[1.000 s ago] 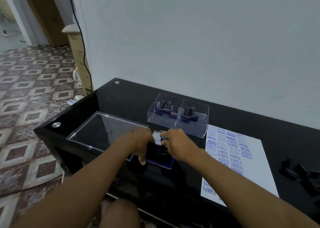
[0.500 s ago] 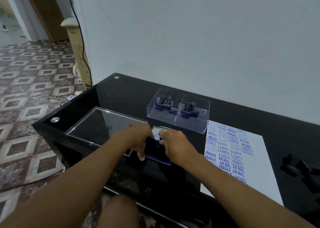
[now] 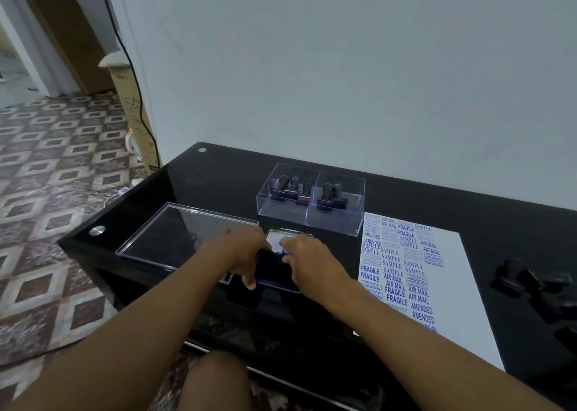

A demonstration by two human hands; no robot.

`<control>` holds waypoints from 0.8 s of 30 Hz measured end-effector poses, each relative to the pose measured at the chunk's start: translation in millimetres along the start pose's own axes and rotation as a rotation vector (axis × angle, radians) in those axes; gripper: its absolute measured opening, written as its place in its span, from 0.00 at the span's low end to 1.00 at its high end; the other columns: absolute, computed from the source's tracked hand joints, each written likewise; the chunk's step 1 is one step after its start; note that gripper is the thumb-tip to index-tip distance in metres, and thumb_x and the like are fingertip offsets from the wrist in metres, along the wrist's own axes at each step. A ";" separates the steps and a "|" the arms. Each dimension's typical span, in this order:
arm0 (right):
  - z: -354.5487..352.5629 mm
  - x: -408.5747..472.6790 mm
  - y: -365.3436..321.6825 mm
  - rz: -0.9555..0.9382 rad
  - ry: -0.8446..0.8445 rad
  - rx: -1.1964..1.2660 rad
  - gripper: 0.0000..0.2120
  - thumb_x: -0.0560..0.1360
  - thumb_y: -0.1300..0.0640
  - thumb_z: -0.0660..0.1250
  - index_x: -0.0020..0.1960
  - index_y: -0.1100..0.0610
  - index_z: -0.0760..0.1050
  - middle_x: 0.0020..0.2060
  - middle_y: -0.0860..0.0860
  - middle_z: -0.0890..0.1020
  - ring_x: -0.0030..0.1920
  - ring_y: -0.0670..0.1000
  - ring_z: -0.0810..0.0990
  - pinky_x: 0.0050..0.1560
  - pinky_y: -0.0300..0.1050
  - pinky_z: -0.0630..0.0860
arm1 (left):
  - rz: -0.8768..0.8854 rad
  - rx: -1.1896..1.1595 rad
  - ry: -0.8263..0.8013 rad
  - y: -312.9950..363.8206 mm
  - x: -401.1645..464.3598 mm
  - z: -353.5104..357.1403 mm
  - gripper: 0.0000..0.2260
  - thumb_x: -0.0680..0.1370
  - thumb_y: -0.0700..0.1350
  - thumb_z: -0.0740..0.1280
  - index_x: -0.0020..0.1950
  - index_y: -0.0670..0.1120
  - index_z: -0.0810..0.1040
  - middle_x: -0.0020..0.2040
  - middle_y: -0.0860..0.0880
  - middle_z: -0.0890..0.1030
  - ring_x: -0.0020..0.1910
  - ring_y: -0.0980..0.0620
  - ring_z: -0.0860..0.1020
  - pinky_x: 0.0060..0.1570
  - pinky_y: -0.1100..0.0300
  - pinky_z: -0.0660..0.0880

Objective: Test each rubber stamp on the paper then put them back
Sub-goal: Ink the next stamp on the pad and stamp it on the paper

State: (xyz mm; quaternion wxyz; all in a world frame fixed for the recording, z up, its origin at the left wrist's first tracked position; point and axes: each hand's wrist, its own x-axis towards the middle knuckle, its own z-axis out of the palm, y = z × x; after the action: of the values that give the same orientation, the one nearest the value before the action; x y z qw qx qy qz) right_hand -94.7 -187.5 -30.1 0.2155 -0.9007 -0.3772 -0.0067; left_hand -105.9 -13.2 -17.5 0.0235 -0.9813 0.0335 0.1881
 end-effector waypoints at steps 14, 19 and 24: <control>-86.0 -73.2 80.6 0.243 0.162 0.076 0.07 0.77 0.59 0.65 0.40 0.58 0.74 0.36 0.54 0.79 0.36 0.53 0.74 0.39 0.48 0.71 | 0.167 0.002 0.102 104.1 18.5 -36.6 0.42 0.68 0.62 0.73 0.77 0.51 0.60 0.73 0.47 0.64 0.72 0.45 0.63 0.71 0.46 0.61; -105.3 -111.0 134.5 0.388 0.175 0.079 0.16 0.77 0.63 0.64 0.33 0.54 0.64 0.33 0.53 0.76 0.31 0.49 0.69 0.32 0.43 0.65 | 0.297 -0.190 0.083 167.3 37.8 -36.7 0.34 0.70 0.53 0.76 0.73 0.47 0.68 0.72 0.48 0.68 0.70 0.47 0.68 0.69 0.51 0.66; -119.4 -127.9 176.9 0.444 0.188 0.052 0.20 0.76 0.66 0.62 0.31 0.53 0.59 0.29 0.51 0.69 0.31 0.49 0.64 0.33 0.45 0.63 | 0.298 -0.193 -0.006 194.7 62.8 -22.4 0.44 0.69 0.53 0.77 0.78 0.47 0.57 0.79 0.47 0.56 0.77 0.48 0.56 0.74 0.52 0.56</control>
State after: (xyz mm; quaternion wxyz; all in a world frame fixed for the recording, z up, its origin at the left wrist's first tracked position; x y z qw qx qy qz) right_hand -47.5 -431.1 -11.9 0.2689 -0.9511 -0.1481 -0.0332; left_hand -54.0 -212.1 -26.5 -0.0989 -0.9626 0.1605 0.1948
